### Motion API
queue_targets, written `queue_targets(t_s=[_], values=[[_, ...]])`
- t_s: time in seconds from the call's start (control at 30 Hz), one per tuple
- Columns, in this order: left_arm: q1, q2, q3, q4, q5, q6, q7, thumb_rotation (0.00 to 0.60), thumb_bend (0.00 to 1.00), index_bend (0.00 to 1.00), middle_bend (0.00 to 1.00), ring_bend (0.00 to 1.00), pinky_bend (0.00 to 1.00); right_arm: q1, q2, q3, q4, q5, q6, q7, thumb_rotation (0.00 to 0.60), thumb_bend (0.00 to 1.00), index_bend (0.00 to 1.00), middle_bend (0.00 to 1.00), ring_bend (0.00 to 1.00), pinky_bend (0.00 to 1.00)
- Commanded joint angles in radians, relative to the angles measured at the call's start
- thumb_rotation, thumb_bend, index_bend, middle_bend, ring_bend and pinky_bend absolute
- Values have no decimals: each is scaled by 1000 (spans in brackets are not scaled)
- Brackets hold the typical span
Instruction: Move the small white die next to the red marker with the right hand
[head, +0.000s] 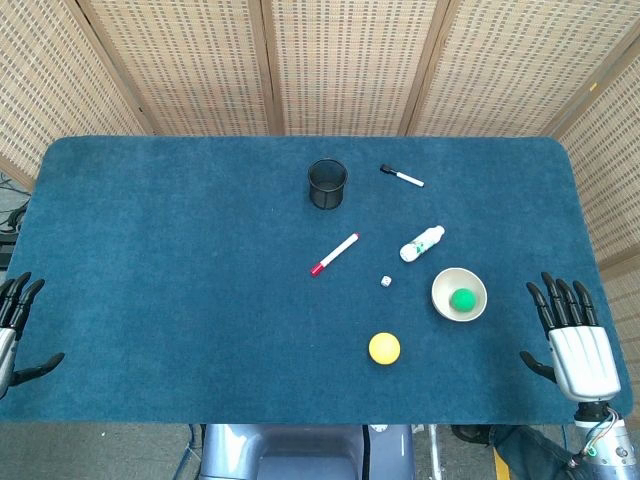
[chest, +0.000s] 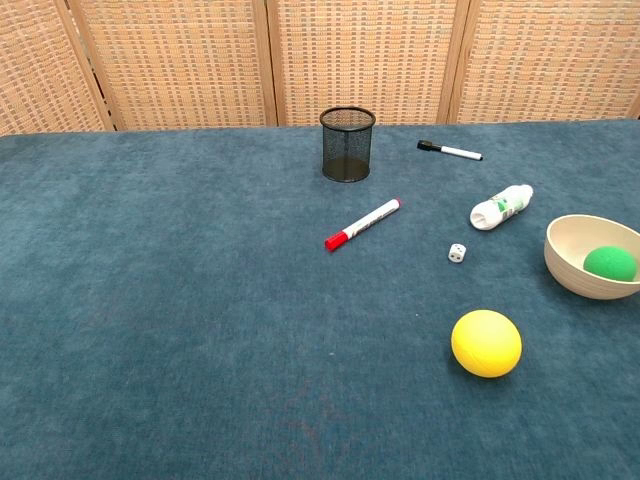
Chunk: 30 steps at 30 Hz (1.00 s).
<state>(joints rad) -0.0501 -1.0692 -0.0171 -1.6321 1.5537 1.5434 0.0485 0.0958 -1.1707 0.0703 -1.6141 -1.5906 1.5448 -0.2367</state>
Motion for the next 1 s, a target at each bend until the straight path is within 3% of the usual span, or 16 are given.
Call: queue_targets(t_s=[0.03, 0.4, 0.67, 0.7, 0.73, 0.9, 1.0], values=[[0, 1, 0, -1, -2, -2, 0, 600, 0, 0, 0, 0, 0, 2, 0, -2, 1, 1, -6, 1, 600, 0, 49, 0, 0, 0], [-1, 0, -7, -3, -13, -4, 2, 600, 0, 0, 0, 0, 0, 61, 30, 12, -37, 9, -97, 10, 600, 0, 49, 0, 0, 0], [-21, -6, -26, -10, -61, -46, 29, 600, 0, 0, 0, 0, 0, 254, 120, 106, -168, 51, -336, -37, 600, 1, 91, 36, 21, 24], [-23, -7, -28, -11, -67, -51, 32, 600, 0, 0, 0, 0, 0, 280, 120, 121, -175, 65, -367, -48, 600, 1, 92, 80, 64, 64], [-26, -7, -30, -12, -75, -58, 36, 600, 0, 0, 0, 0, 0, 314, 118, 140, -182, 89, -407, -71, 600, 2, 92, 179, 170, 168], [-39, -8, -40, -13, -105, -87, 43, 600, 0, 0, 0, 0, 0, 480, 36, 205, -141, 215, -594, -167, 600, 3, 145, 685, 765, 812], [-45, -4, -45, -12, -118, -99, 35, 600, 0, 0, 0, 0, 0, 578, -38, 221, -76, 334, -715, -203, 600, 61, 204, 824, 939, 980]])
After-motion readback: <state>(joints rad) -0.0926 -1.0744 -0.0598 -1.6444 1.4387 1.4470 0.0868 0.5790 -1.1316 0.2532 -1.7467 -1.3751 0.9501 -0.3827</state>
